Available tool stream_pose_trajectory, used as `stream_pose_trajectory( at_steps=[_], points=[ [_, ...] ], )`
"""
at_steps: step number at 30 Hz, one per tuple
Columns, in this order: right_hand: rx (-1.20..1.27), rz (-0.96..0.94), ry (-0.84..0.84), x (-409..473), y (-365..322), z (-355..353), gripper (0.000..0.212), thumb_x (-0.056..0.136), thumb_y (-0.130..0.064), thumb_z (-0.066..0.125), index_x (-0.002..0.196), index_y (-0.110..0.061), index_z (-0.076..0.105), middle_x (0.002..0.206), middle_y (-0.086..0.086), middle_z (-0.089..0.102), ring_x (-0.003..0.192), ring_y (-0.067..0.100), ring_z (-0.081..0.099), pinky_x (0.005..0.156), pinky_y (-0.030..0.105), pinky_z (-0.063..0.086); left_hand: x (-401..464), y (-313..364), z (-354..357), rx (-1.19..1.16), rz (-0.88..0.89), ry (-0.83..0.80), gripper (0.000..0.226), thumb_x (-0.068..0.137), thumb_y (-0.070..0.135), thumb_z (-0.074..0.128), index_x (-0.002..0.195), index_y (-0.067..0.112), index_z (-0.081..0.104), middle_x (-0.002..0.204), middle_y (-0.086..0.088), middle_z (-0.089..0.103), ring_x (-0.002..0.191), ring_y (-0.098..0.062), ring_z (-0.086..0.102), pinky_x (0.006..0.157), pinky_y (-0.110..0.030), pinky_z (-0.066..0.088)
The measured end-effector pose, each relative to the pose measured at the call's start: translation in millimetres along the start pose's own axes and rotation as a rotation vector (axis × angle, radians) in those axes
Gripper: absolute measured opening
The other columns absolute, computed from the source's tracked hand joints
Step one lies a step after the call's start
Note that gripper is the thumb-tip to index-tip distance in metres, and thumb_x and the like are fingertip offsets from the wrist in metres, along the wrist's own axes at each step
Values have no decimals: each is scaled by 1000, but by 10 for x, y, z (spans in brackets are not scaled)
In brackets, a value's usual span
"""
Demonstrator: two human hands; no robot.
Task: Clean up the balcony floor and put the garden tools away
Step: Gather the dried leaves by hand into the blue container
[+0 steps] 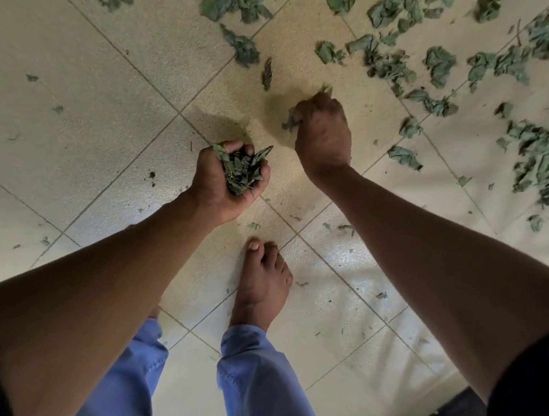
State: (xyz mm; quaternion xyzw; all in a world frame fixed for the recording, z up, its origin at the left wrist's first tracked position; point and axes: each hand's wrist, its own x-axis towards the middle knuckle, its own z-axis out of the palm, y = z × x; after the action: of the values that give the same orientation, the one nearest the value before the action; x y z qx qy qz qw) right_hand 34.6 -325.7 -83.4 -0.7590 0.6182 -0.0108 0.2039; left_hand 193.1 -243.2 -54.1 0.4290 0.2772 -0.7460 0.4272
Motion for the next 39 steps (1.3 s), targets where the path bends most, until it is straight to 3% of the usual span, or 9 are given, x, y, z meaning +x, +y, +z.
stream_pose_trajectory(
  at_steps=[6,10,14,17,26,29,32,36,39],
  points=[
    [406,165,69,-440,-285,-251,26,82,5,62,83,-15,78,83,-6,73,75,6,64,69,25,54,-27,52,-39,-9,-16,16,20,98,22,54,84,9,61,90,-5,57,82,-23,64,70,-31,60],
    [790,266,-31,-765,-689,-639,15,83,-1,73,84,-14,78,81,-10,75,79,5,70,77,30,60,-123,88,9,36,39,19,23,99,18,48,83,9,62,87,-9,63,81,-24,69,75,-30,59],
    [897,271,-86,-1008,-1059,-763,20,82,2,75,88,-17,80,86,-10,76,82,4,71,81,30,60,-225,125,46,136,49,18,38,101,20,45,66,14,58,65,-5,57,66,-21,62,65,-28,55],
    [811,223,-12,-974,-1166,-656,23,79,6,71,86,-16,77,84,-7,74,80,7,69,75,35,58,-266,135,57,147,35,15,46,103,22,41,60,15,55,58,-3,55,58,-18,61,59,-25,51],
    [218,-46,124,-738,-1187,-499,16,80,-4,70,81,-20,72,70,-7,64,82,19,50,57,32,43,-368,104,247,158,37,-81,54,103,19,24,68,11,65,70,-4,62,75,-21,69,71,-28,57],
    [184,-125,85,-692,-1183,-535,14,81,-8,66,88,-17,73,84,-2,63,86,21,51,65,36,48,-352,148,328,232,59,-47,53,102,19,25,69,14,66,65,-1,63,66,-15,69,63,-24,57],
    [251,-166,142,-591,-1220,-656,21,86,-16,57,98,-15,74,102,3,63,92,21,56,71,30,50,-301,224,367,286,123,87,40,108,26,25,90,20,60,65,6,69,60,-8,69,54,-20,56],
    [253,-87,206,-225,-1130,-682,35,84,-2,56,114,-12,71,111,6,64,98,22,59,73,31,56,-173,460,394,157,89,67,33,101,21,40,92,12,70,94,-5,69,101,-22,70,84,-29,54],
    [61,-31,36,130,-967,-513,67,77,8,67,138,-18,60,132,6,59,113,23,55,81,29,57,-70,634,301,135,74,152,33,98,23,47,72,13,65,75,-4,66,72,-18,68,64,-22,55]
  ],
)
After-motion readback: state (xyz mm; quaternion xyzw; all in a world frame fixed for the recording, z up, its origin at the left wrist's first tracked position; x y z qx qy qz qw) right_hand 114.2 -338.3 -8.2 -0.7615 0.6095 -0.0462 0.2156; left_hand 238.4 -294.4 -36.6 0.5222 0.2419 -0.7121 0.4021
